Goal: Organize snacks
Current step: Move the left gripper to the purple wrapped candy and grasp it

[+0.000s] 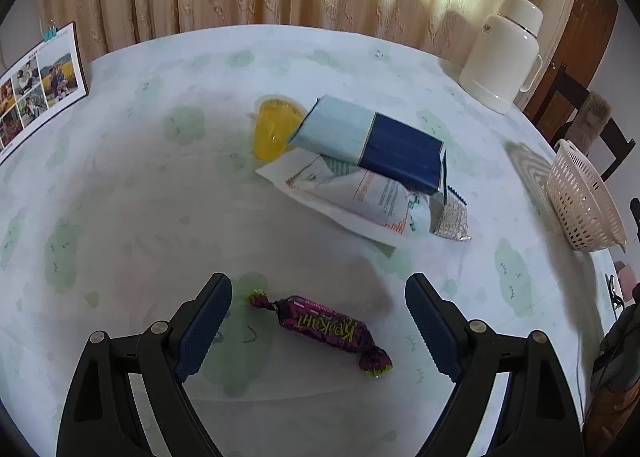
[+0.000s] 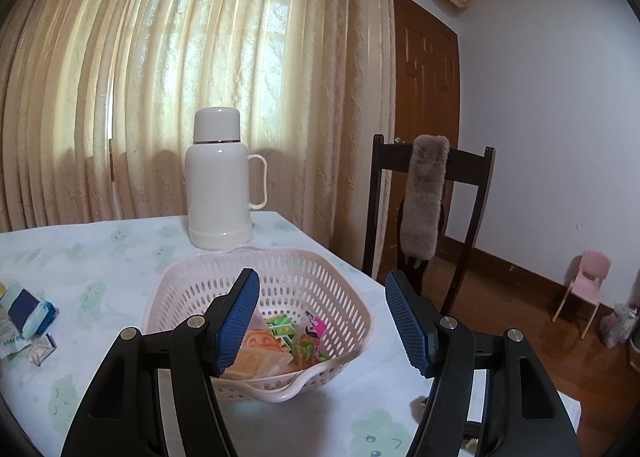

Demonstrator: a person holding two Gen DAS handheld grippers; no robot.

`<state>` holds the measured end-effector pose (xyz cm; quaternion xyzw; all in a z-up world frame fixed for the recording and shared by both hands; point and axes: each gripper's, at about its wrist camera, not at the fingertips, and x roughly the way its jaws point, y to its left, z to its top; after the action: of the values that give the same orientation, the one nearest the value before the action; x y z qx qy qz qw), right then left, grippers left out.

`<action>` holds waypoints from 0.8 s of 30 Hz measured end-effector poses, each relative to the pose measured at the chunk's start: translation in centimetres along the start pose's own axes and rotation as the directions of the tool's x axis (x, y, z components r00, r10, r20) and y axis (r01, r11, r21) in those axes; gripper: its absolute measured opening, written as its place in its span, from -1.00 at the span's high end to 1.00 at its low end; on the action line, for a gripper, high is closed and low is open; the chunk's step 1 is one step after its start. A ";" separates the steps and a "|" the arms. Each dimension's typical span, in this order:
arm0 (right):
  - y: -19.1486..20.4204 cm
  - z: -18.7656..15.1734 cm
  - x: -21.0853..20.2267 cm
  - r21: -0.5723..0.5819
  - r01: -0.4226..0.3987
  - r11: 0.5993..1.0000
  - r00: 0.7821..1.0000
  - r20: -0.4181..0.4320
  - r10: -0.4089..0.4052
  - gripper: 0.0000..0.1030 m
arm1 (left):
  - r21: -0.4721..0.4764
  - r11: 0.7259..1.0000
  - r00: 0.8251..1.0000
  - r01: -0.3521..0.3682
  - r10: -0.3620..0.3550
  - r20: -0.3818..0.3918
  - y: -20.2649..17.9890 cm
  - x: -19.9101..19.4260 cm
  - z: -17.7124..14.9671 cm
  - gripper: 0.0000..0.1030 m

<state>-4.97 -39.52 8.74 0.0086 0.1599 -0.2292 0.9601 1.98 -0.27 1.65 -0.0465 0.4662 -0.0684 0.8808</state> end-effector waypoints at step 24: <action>0.3 0.1 0.1 0.001 0.002 1.000 1.000 -0.007 -0.002 -0.29 | 0.069 0.993 0.995 -0.099 0.098 0.025 -0.1 0.3 -1.3 0.02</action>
<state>-4.72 -39.33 8.76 0.0097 0.1631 -0.2301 0.9594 1.02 -0.48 0.67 0.0067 0.4558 -0.0408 0.8891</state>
